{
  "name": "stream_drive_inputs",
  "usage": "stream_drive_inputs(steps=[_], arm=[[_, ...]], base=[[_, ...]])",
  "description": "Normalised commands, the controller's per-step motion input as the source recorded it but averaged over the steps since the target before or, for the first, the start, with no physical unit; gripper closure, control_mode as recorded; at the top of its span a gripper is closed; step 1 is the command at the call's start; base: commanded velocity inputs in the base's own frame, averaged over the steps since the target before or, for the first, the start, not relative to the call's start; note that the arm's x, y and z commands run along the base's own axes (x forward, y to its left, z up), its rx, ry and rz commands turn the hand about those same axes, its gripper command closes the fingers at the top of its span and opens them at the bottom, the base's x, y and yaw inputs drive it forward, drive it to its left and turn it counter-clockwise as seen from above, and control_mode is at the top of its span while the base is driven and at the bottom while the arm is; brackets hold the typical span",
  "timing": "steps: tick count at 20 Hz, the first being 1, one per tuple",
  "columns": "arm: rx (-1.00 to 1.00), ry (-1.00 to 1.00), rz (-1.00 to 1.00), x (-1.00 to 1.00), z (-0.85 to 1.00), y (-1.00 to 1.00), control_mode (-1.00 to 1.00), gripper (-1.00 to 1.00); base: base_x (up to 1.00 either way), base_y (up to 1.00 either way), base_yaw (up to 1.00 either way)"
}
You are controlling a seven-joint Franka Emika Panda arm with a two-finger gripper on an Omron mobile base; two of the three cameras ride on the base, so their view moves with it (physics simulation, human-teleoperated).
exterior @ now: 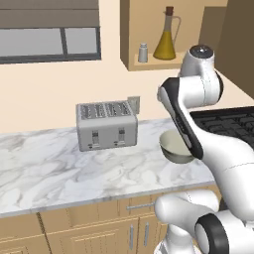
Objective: Retrieve the bottle and the shaker from the cabinet and place them next to the mixing bowl on the counter. Then add garlic from the fridge to the mixing bowl.
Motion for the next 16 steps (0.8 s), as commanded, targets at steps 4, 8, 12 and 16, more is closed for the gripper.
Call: stream_drive_inputs(steps=[4, 8, 12, 16], arm=[[0.02, -0.35, 0.00, 0.00, 0.99, -0.24, -1.00, -1.00], [0.00, -0.44, 0.01, 0.00, 0.68, -0.13, -1.00, -1.00], [-0.01, -0.49, 0.03, 0.02, 0.52, -0.10, -1.00, -1.00], [-0.05, -0.34, 0.01, 0.00, 0.63, -0.04, -1.00, -1.00]], base=[[0.00, 0.00, 0.00], [0.00, 0.00, 0.00], [0.00, 0.00, 0.00], [0.00, 0.00, 0.00]])
